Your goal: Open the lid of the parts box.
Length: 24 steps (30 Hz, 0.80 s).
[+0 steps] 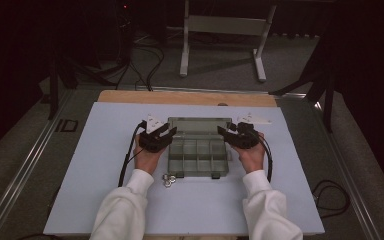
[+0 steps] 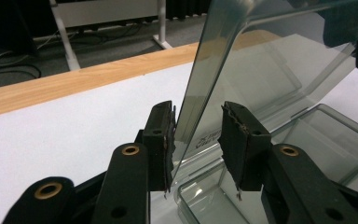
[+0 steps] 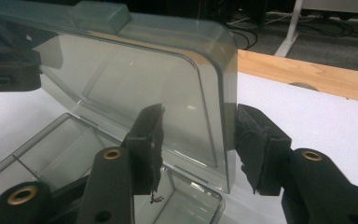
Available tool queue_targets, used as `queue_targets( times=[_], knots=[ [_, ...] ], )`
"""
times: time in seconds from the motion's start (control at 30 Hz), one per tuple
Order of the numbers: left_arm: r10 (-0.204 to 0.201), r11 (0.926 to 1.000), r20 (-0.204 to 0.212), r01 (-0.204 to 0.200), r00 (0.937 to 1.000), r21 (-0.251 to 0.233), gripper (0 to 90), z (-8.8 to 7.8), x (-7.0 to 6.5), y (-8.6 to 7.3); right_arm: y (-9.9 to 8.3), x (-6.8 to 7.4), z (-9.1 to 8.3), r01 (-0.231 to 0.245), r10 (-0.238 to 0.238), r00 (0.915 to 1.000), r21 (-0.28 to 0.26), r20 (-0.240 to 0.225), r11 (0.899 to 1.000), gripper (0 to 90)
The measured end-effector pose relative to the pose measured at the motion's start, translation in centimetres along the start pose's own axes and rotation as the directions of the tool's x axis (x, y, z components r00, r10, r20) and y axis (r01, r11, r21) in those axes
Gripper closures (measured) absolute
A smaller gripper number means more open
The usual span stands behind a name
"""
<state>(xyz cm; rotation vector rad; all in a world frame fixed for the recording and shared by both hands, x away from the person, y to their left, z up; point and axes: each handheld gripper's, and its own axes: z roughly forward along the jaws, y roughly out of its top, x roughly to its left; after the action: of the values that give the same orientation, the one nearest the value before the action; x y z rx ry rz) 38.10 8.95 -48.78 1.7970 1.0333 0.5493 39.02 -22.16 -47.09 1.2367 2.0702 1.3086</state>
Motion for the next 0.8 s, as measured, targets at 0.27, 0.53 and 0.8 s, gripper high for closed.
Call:
queue_targets(
  times=[0.27, 0.53, 0.8],
  knots=[
    [-0.022, 0.9995, -0.012, 0.023, 0.9997, 0.02, 68.5, 0.6, 0.4, -0.3, 0.0, -0.4, 0.4, -0.025, 0.025, 0.9997, 0.0, 0.003, 1.0, 55.4],
    [-0.046, 0.998, -0.023, 0.047, 0.9987, 0.043, 71.5, 1.4, 0.7, -0.7, -0.3, -0.7, 1.1, -0.037, 0.036, 0.9992, 0.013, 0.017, 0.999, 58.8],
    [-0.058, 0.9956, -0.032, 0.06, 0.9978, 0.072, 73.7, 2.2, 0.9, -1.2, -0.4, -0.9, 1.8, -0.053, 0.052, 0.9978, 0.023, 0.04, 0.998, 61.4]
  ],
)
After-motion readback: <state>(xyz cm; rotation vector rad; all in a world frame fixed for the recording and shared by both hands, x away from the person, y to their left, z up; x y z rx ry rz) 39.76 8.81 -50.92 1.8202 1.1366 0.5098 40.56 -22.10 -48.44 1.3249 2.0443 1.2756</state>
